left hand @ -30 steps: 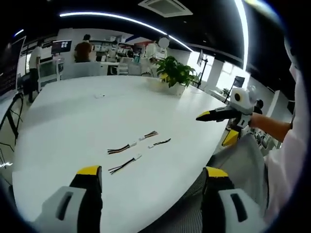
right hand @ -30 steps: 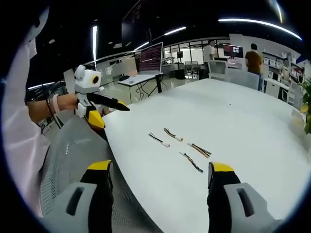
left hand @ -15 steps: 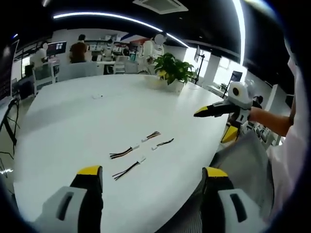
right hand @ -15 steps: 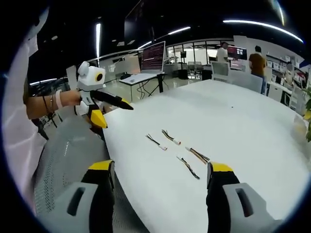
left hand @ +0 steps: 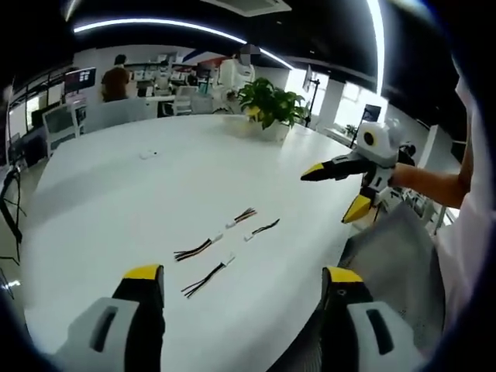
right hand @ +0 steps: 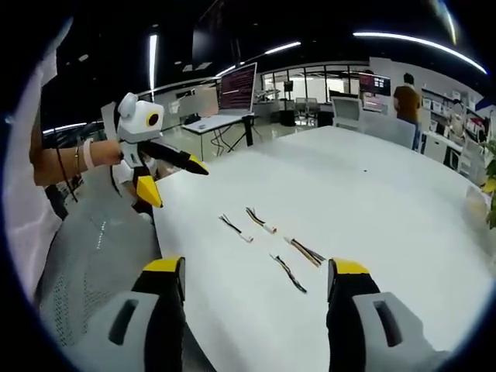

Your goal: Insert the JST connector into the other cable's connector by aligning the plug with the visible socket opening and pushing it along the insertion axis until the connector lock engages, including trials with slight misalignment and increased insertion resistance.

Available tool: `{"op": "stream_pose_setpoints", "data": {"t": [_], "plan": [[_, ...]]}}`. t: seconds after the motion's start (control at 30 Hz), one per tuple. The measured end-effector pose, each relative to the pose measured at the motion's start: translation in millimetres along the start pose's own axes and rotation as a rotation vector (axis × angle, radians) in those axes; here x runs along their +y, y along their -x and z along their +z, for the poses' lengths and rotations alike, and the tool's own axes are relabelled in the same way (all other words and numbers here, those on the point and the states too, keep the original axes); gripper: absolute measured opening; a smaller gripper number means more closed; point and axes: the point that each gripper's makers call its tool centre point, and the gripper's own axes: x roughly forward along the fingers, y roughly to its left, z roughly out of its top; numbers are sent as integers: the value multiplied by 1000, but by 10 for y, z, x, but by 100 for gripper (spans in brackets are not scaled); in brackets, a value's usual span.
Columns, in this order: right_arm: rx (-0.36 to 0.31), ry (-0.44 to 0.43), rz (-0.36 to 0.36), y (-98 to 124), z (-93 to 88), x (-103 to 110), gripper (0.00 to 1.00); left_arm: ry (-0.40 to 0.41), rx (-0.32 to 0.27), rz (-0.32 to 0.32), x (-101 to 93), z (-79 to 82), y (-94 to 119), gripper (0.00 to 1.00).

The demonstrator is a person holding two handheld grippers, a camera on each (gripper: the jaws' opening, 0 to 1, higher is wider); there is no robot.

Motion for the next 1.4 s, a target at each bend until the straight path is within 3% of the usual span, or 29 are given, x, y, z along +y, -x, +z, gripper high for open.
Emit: {"op": "stream_pose_setpoints", "data": {"t": [0.3,0.6,0.7,0.97,1.07,1.2,1.3,1.4], "plan": [[-88,-2,62,-82,155,-22,68,35,-92,-42,83,208,-53,79],[-92,17,73,-128,175,-136,66,-4,-74,-61,161,223,-121,77],[-56,32,76,-176,80,-152,65,-33,-108,-82,147,301,-131,77],[-72,52,109,-210,56,-130,59,-3,-234,-142,169,548,-116,74],[-84,65,129,-221,65,-126,58,-23,-217,-141,200,508,-147,74],[-70,75,136,-284,41,-175,58,7,-122,-157,233,319,-217,75],[-79,87,140,-340,72,-212,57,24,-133,-161,267,282,-258,77],[-103,104,163,-405,118,-232,53,30,-167,-165,258,348,-250,77]]}}
